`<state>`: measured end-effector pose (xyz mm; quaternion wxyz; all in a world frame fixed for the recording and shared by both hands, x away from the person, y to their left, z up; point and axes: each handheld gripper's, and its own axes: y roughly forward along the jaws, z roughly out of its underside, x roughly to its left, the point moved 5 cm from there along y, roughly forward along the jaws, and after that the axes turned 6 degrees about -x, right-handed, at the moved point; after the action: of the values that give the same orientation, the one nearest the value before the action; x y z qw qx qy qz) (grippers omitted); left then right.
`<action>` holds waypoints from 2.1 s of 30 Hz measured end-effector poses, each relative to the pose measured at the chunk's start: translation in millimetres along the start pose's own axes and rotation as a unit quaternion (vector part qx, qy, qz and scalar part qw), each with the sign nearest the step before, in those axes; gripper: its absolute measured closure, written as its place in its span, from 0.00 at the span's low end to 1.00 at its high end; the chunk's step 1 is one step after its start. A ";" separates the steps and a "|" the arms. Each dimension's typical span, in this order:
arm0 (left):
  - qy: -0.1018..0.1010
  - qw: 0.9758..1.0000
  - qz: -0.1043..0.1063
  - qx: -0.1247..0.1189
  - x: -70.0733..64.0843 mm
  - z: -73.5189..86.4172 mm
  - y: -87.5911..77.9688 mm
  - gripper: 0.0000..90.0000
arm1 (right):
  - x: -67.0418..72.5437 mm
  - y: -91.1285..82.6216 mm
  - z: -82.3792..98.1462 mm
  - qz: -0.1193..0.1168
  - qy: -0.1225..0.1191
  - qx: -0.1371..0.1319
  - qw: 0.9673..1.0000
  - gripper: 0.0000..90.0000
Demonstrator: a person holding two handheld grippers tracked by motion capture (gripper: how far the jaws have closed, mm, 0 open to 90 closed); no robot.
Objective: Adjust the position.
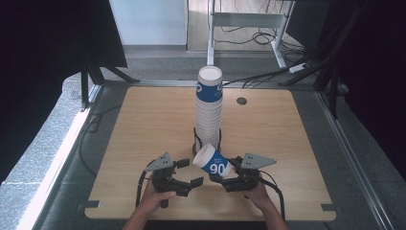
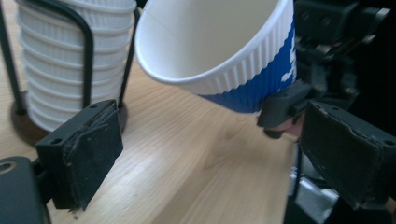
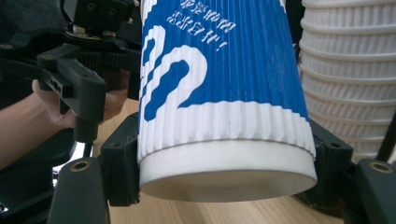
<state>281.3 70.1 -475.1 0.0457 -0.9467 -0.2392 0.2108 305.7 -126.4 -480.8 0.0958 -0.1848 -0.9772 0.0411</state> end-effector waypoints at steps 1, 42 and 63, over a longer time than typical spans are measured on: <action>-0.006 1.000 0.007 -0.003 -0.4 -0.5 -0.4 0.07 | 1.0 0.4 0.0 -0.003 0.001 -0.005 1.000 0.32; -0.057 0.993 0.074 -0.065 0.5 -11.0 16.2 0.23 | 16.1 18.1 14.1 -0.040 -0.008 -0.006 0.999 0.32; -0.017 0.997 0.054 -0.052 -3.2 -11.2 13.4 0.23 | 13.7 17.1 14.4 -0.023 -0.014 0.025 0.999 0.22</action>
<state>289.2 56.9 -466.3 -0.0190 -0.9556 -0.1988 0.2165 296.3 -106.2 -494.6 0.0876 -0.1589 -0.9812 0.0661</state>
